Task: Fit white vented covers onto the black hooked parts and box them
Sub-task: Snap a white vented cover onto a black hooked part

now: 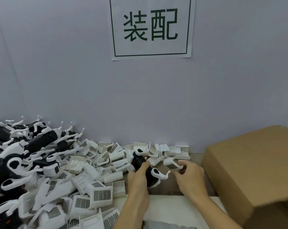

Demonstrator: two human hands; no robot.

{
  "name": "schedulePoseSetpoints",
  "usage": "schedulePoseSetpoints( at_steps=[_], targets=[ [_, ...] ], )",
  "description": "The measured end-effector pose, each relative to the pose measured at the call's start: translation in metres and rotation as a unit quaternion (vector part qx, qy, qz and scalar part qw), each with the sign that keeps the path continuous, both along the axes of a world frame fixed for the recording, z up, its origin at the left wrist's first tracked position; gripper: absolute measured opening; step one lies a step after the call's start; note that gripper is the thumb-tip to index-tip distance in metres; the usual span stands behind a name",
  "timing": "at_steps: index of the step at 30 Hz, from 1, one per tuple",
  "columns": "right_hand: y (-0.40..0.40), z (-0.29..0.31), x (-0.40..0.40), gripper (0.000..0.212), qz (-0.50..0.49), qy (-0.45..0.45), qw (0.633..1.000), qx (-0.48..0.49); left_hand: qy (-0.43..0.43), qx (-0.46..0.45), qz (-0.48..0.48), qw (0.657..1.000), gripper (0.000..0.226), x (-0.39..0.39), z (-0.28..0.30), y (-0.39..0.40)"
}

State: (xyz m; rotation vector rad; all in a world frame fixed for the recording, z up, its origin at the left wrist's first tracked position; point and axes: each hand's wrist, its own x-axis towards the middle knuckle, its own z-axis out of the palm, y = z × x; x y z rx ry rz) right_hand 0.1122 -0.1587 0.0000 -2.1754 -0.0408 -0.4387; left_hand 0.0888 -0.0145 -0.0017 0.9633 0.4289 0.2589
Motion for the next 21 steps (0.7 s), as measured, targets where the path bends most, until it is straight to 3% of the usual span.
schedulePoseSetpoints(
  at_steps=[1,4,6,8,10,13,14,18,21],
  targets=[
    [-0.003,-0.001,-0.003,0.008,-0.008,-0.012,1.000,0.007,-0.001,0.009,-0.001,1.000,0.037,0.000,-0.001,0.000],
    [-0.011,-0.007,-0.007,0.032,-0.044,-0.057,0.994,0.081,-0.005,0.048,-0.009,0.999,0.042,-0.002,-0.002,-0.001],
    [-0.015,-0.003,-0.009,0.036,-0.022,-0.044,0.978,0.204,-0.005,0.077,-0.009,0.997,0.051,-0.006,0.000,-0.002],
    [-0.014,0.006,-0.011,0.025,0.045,-0.026,0.948,0.314,-0.015,0.102,-0.021,0.994,0.048,-0.009,0.003,-0.004],
    [-0.009,0.014,-0.015,0.009,0.113,-0.002,0.901,0.419,-0.026,0.130,-0.043,0.990,0.046,-0.013,0.004,-0.007],
    [0.000,0.018,-0.019,0.035,0.206,0.045,0.792,0.574,-0.026,0.161,-0.063,0.985,0.045,-0.016,0.004,-0.010],
    [0.002,0.018,-0.019,0.041,0.214,0.054,0.791,0.571,-0.025,0.167,-0.067,0.983,0.040,-0.016,0.004,-0.011],
    [0.006,0.011,-0.023,0.047,0.220,0.043,0.894,0.389,-0.018,0.182,-0.083,0.980,0.026,-0.015,0.001,-0.013],
    [0.007,0.010,-0.024,0.047,0.238,0.007,0.919,0.315,-0.020,0.175,-0.082,0.981,0.021,-0.013,0.001,-0.013]
  ],
)
